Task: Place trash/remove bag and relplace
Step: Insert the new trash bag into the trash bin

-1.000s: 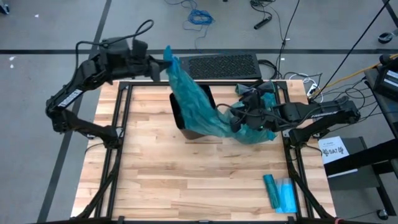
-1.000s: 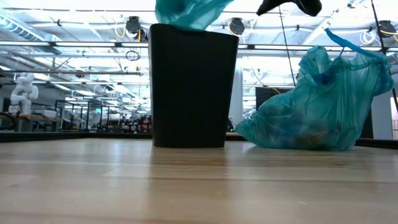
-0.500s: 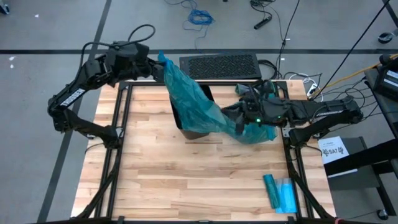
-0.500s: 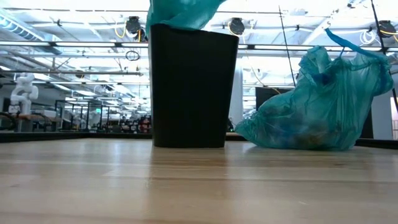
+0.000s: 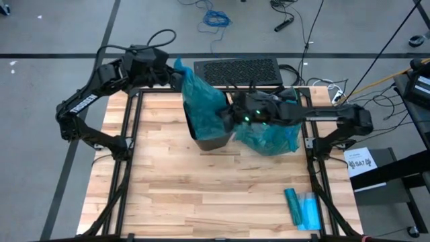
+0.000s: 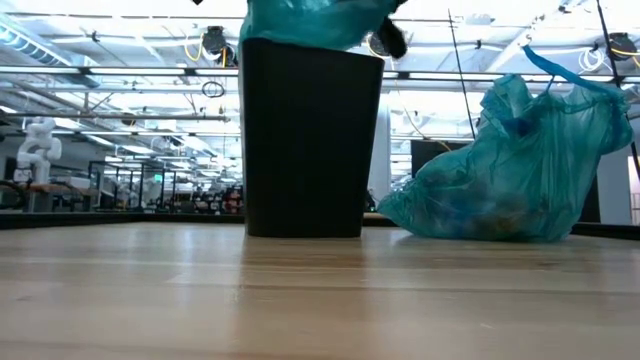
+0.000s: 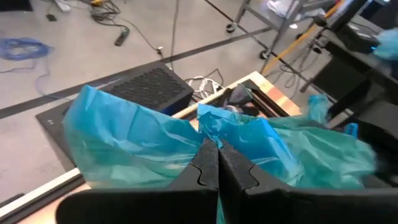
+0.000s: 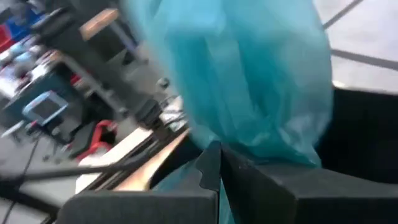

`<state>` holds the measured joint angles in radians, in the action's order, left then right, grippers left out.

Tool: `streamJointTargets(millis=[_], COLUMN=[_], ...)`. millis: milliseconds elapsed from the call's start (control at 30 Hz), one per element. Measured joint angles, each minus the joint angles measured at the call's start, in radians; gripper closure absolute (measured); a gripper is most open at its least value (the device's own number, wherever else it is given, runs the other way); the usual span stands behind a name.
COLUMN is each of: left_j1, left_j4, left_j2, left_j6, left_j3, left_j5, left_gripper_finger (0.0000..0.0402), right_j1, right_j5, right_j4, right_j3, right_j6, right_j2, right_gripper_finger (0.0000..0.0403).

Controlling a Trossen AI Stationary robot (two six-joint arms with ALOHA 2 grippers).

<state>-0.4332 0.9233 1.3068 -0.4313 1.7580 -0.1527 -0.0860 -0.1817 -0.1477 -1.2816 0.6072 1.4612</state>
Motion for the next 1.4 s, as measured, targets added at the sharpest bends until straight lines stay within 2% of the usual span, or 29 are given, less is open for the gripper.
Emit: streamJointTargets(millis=[133,267,333,567,800,967,1067,1200,1300,1400], left_j1=[0.029,0.059,0.069,0.103,0.129,0.130,0.130,0.130,0.130,0.130], left_j4=[-0.028,-0.057,-0.061,-0.061,-0.062,-0.062,-0.062,-0.047,-0.042,-0.042], left_j2=[0.001,0.000,0.001,0.000,0.000,0.000,0.000,0.000,0.000,0.000], left_j6=[0.000,0.001,0.001,0.005,0.024,0.023,0.023,0.027,0.029,0.029], left_j3=[0.000,0.000,0.000,0.000,0.000,0.000,0.000,0.000,0.000,0.000], left_j5=[0.010,0.018,0.020,0.020,0.035,0.039,0.039,0.026,0.000,-0.028], left_gripper_finger=[0.0402,0.0402,0.0402,0.0402,0.0402,0.0402,0.0402,0.0402,0.0402,0.0402], right_j1=[-0.041,-0.048,-0.046,-0.047,-0.054,-0.092,-0.090,-0.066,-0.062,-0.052], right_j5=[0.010,0.088,0.122,0.136,0.139,0.207,0.235,0.238,0.236,0.174], right_j4=[0.139,0.256,0.209,-0.230,-0.277,-0.409,-0.419,-0.413,-0.478,-0.527], right_j3=[-0.010,-0.092,-0.159,-0.353,-0.455,-0.462,-0.462,-0.463,-0.464,-0.463], right_j6=[0.000,-0.043,-0.074,-0.059,-0.121,-0.052,-0.068,-0.095,-0.078,-0.098], right_j2=[0.061,0.141,0.181,0.304,0.317,0.319,0.315,0.264,0.211,0.156], right_gripper_finger=[0.0403,0.0403,0.0403,0.0403,0.0403,0.0403,0.0403,0.0403,0.0403,0.0403])
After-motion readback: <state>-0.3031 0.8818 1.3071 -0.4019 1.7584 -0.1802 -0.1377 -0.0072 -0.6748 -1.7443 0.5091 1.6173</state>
